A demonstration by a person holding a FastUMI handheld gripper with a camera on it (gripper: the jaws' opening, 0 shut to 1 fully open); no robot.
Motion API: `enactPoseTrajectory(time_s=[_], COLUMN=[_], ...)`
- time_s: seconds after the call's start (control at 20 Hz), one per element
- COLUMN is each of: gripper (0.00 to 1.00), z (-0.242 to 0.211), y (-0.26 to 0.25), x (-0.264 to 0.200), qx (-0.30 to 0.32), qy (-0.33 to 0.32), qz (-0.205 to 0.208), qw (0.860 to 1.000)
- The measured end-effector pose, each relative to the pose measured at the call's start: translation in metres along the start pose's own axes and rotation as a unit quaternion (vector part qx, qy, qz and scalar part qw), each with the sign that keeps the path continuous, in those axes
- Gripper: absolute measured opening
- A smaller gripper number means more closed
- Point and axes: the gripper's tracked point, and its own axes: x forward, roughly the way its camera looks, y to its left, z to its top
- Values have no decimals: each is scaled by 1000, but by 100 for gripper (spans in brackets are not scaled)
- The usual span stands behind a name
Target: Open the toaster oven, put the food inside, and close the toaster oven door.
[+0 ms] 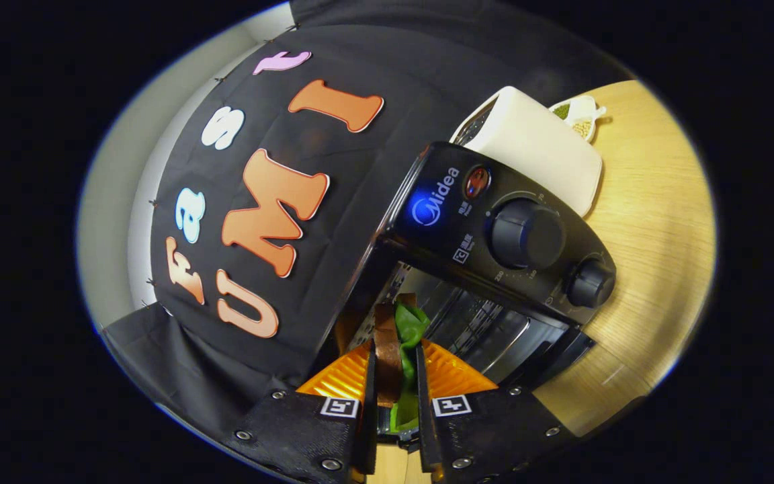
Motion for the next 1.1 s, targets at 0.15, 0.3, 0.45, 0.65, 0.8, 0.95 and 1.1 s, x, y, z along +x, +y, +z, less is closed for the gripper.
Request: enactPoseTrajectory(time_s=[0.15, 0.3, 0.45, 0.65, 0.8, 0.95, 1.1], gripper=[27, 39, 55, 77, 86, 89, 94], z=[-3, -3, 3, 9, 18, 11, 0], y=[-7, -20, -32, -22, -16, -17, -18], x=[9, 4, -2, -16, -48, -84, -121], qx=[-48, -138, -242, -347, -400, -418, -445], qy=[-11, -19, -12, 0, -1, 42, 89], qz=[-29, -68, -106, -100, -85, -70, -46], qw=[998, 988, 964, 933, 912, 905, 890])
